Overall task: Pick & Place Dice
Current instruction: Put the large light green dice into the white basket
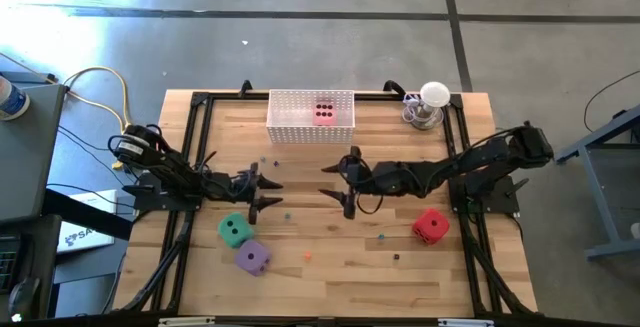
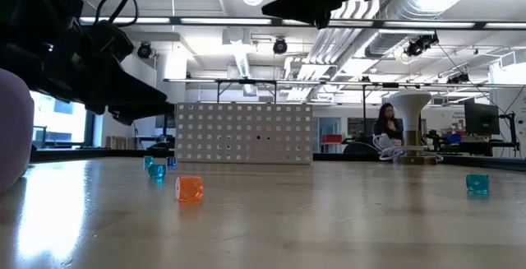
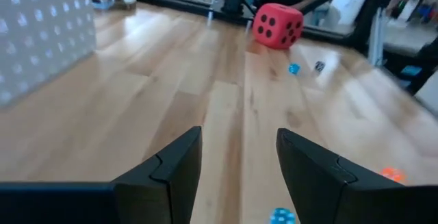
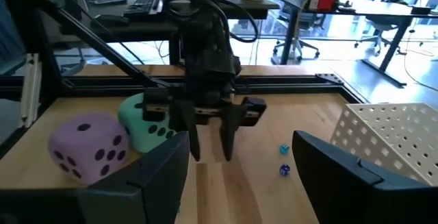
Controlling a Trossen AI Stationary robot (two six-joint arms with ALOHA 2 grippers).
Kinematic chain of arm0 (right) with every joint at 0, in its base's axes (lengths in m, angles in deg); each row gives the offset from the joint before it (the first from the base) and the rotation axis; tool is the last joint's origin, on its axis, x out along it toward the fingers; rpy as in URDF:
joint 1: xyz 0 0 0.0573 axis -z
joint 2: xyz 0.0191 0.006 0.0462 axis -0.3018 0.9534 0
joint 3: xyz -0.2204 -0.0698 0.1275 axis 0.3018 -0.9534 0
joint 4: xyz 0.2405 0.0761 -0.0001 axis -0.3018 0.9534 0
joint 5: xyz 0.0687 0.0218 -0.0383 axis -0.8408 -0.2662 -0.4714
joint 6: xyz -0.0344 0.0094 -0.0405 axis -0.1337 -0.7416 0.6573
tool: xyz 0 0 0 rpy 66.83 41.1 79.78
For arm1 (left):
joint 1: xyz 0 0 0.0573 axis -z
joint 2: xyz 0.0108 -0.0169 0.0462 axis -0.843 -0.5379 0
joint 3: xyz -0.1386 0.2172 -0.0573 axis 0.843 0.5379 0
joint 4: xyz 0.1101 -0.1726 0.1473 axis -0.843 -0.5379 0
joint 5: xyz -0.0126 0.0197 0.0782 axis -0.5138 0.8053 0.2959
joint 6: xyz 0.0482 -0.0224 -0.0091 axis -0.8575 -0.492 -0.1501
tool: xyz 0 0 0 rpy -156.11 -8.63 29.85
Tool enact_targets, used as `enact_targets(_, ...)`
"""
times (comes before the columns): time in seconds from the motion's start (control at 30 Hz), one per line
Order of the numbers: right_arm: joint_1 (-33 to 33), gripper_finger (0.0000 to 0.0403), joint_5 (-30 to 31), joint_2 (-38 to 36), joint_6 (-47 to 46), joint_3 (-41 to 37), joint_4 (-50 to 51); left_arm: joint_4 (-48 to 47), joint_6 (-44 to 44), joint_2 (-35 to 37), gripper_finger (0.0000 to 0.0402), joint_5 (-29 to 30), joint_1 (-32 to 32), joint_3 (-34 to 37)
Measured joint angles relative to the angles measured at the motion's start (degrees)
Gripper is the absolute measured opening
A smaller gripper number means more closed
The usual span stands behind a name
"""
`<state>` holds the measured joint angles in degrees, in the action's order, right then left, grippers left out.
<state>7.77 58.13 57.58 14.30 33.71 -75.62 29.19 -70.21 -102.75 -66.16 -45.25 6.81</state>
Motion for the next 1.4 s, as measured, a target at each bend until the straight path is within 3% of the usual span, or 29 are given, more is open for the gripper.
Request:
enact_targets(0.47, 0.0, 0.0250, 0.1, 0.0, -0.2, 0.0, 0.9, 3.0, -0.4, 0.0, 0.0195, 1.3, 0.3, 0.0)
enact_targets(0.7, 0.0, 0.0250, 0.0, 0.2, -0.2, 0.0, 1.4, 2.9, -0.5, 0.0, 0.0287, 1.4, 0.3, 0.0)
enact_targets(0.93, 0.0, 0.0250, 0.0, 0.2, -0.2, 0.0, 1.8, 2.8, -1.0, 0.0, 0.0391, -4.0, 0.4, -0.2)
enact_targets(1.4, 0.0, 0.0250, 0.0, 0.3, -0.2, 0.0, 1.8, 7.1, -5.5, 0.0, 0.0399, -3.4, 0.4, -0.3)
